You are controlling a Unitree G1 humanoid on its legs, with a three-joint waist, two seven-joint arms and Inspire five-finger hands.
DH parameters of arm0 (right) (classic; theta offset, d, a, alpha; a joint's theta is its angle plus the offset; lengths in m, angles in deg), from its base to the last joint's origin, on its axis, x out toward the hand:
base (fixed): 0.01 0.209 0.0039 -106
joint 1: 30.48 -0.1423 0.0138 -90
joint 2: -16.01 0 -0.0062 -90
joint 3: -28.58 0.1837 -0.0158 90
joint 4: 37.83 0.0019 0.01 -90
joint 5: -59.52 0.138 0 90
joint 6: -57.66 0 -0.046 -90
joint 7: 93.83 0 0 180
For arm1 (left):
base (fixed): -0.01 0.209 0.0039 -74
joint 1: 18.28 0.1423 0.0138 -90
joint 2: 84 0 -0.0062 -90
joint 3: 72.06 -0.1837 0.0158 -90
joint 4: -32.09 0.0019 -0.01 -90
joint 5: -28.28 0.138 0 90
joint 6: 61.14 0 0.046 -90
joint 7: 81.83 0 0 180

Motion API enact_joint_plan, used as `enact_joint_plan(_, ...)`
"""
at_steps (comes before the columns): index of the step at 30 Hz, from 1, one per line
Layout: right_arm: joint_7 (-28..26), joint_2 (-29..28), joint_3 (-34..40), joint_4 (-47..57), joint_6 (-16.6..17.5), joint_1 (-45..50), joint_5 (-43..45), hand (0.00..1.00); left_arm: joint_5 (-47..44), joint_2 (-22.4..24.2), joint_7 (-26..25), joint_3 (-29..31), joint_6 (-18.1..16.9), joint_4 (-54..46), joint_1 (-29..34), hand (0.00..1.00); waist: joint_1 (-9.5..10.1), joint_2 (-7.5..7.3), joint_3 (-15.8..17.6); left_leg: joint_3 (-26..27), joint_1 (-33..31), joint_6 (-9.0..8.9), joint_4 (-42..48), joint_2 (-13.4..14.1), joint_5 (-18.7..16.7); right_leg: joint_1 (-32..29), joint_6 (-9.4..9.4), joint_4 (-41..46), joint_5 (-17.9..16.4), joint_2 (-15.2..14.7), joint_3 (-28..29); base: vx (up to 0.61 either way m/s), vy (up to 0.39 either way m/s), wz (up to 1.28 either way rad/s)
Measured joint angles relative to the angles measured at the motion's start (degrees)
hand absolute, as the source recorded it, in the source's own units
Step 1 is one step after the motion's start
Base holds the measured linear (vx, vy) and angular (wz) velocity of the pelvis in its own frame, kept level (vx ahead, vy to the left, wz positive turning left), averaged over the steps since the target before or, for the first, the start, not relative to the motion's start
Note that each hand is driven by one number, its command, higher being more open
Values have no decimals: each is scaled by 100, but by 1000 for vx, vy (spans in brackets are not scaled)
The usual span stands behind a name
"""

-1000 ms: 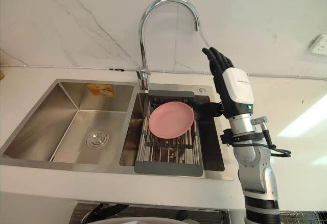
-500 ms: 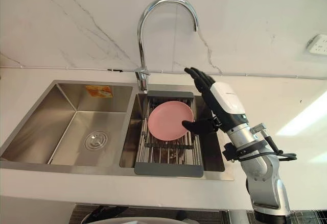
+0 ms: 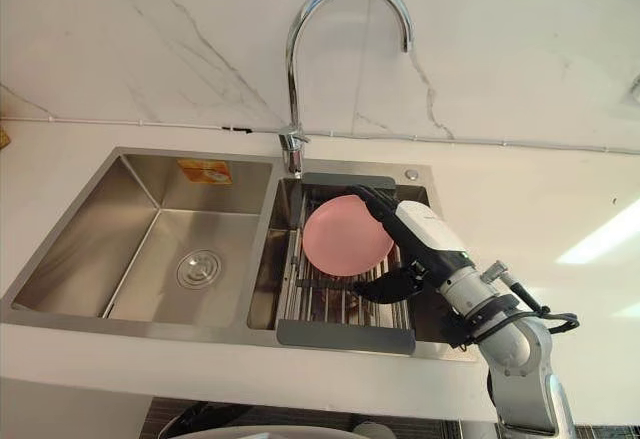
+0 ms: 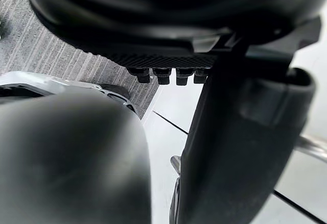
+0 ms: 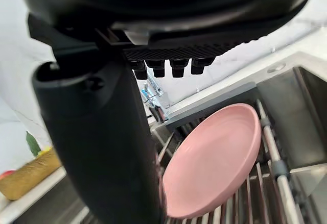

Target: Walk over to the sink, pick up the cup, carry it to the dishwasher, place the cup inside the dishwasher, then close the dishwasher door

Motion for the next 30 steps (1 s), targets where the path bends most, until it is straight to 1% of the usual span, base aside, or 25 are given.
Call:
enact_joint_plan(1,166,1,-65,0,87,-1,-365,100,1,0,-5,-3,10,0,4,100,0,-1,2,10,0,-4,13,2,-17,0,4,1,-3,-1,7,7,9,-4)
enact_joint_plan(4,464,9,-250,0,271,-9,-1059,100,2,4,-65,-19,34,-13,5,100,8,-4,31,34,7,-8,46,5,-69,-1,14,36,-27,-9,22,1,6,-2)
enact_joint_plan(7,609,15,-390,0,388,-17,-1606,100,2,7,-134,-74,77,-83,11,100,11,-11,88,67,29,3,94,21,-119,-1,31,137,-91,-28,23,0,0,0)
enact_joint_plan(14,745,41,-596,-1,505,-56,-2321,100,4,-11,-167,-119,140,-128,9,100,31,-18,121,85,25,-13,154,22,-164,-1,46,191,-131,-53,18,0,0,0)
enact_joint_plan(19,917,114,-700,-23,498,-60,-2742,100,22,-16,-172,-126,188,-142,1,100,77,-19,120,85,26,-13,158,22,-164,0,47,190,-133,-55,16,0,0,0)
enact_joint_plan(25,1481,139,-822,-342,460,-108,-3666,100,105,-23,-216,-132,198,-144,-18,100,93,-39,98,85,30,-10,159,21,-162,7,47,181,-132,-54,16,-22,-6,0)
enact_joint_plan(30,1642,140,-866,-560,347,-116,-3937,100,104,-60,-223,-186,200,-142,-13,100,105,-59,72,82,32,14,162,18,-144,15,48,162,-129,-54,15,0,0,0)
